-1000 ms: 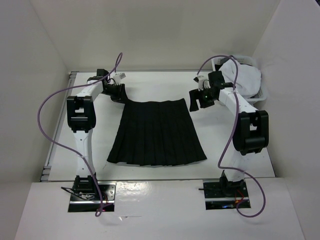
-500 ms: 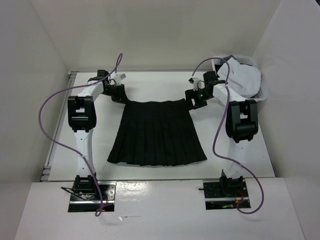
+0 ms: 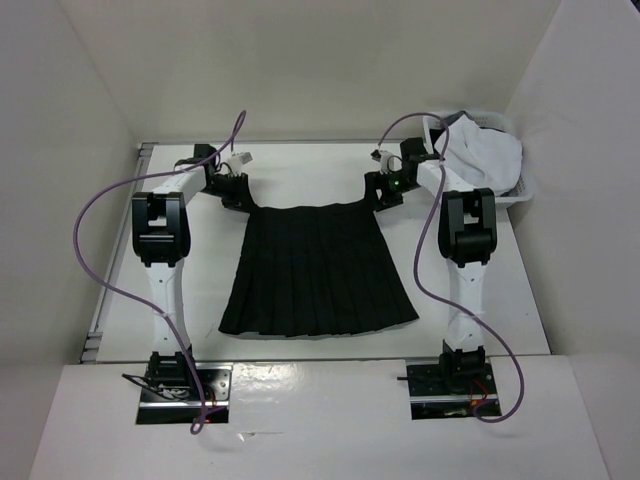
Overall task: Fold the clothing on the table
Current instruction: Fold the skirt
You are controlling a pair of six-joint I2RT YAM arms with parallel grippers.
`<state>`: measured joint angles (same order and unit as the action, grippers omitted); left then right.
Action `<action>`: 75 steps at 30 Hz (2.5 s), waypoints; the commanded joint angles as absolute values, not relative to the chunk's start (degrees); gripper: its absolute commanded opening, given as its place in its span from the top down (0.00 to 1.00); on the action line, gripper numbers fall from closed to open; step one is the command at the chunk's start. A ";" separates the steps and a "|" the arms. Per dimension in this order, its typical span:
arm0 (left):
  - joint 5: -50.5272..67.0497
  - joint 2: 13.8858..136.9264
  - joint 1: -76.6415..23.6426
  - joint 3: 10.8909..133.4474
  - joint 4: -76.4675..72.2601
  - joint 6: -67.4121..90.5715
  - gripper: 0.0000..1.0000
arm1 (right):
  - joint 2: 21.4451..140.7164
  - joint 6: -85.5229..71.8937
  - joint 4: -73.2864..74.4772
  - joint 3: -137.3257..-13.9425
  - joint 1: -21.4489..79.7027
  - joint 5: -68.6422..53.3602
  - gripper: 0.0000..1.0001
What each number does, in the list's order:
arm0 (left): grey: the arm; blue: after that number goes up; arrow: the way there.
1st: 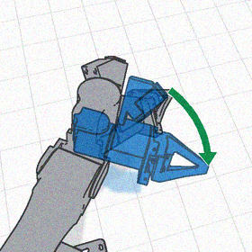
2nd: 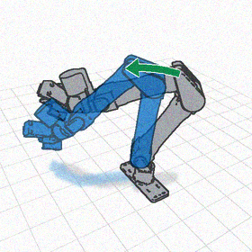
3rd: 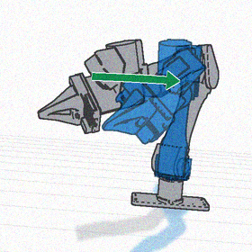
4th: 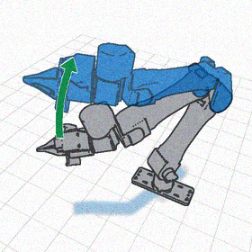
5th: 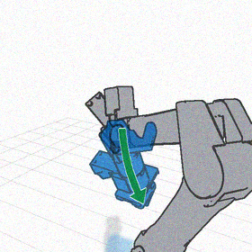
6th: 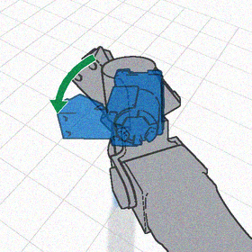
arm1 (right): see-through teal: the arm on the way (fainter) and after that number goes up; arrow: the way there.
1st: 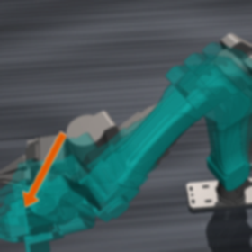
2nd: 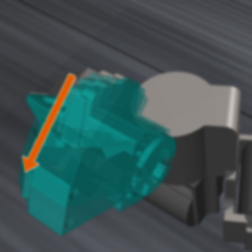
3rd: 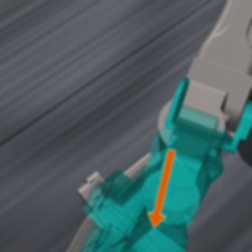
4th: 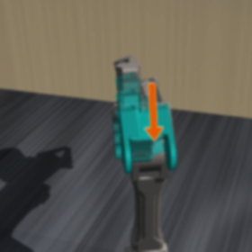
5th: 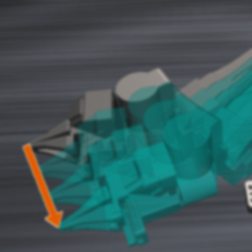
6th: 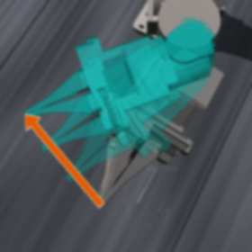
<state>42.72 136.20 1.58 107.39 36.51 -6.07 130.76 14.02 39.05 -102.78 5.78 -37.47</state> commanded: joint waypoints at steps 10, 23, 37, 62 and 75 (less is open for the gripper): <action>39.02 135.53 1.41 109.07 39.37 -8.96 0.81 | 138.43 15.91 41.22 -111.71 5.27 -40.34 0.30; 38.50 136.67 1.41 110.13 40.52 -10.02 0.81 | 142.29 15.91 41.92 -116.00 5.27 -41.39 0.37; 37.97 137.20 1.41 110.65 41.04 -10.02 0.81 | 144.76 16.44 43.59 -119.00 5.89 -41.40 0.43; 36.21 137.72 1.41 115.48 43.24 -11.07 0.97 | 144.76 16.96 45.18 -120.67 9.23 -34.81 1.00; 37.62 138.25 1.41 128.41 46.49 -12.48 1.00 | 139.84 16.44 45.70 -130.85 9.23 -29.28 1.00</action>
<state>36.38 137.29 0.97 126.39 45.06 -10.59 142.93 15.92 44.80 -125.45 9.30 -33.12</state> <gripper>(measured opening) 0.094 0.007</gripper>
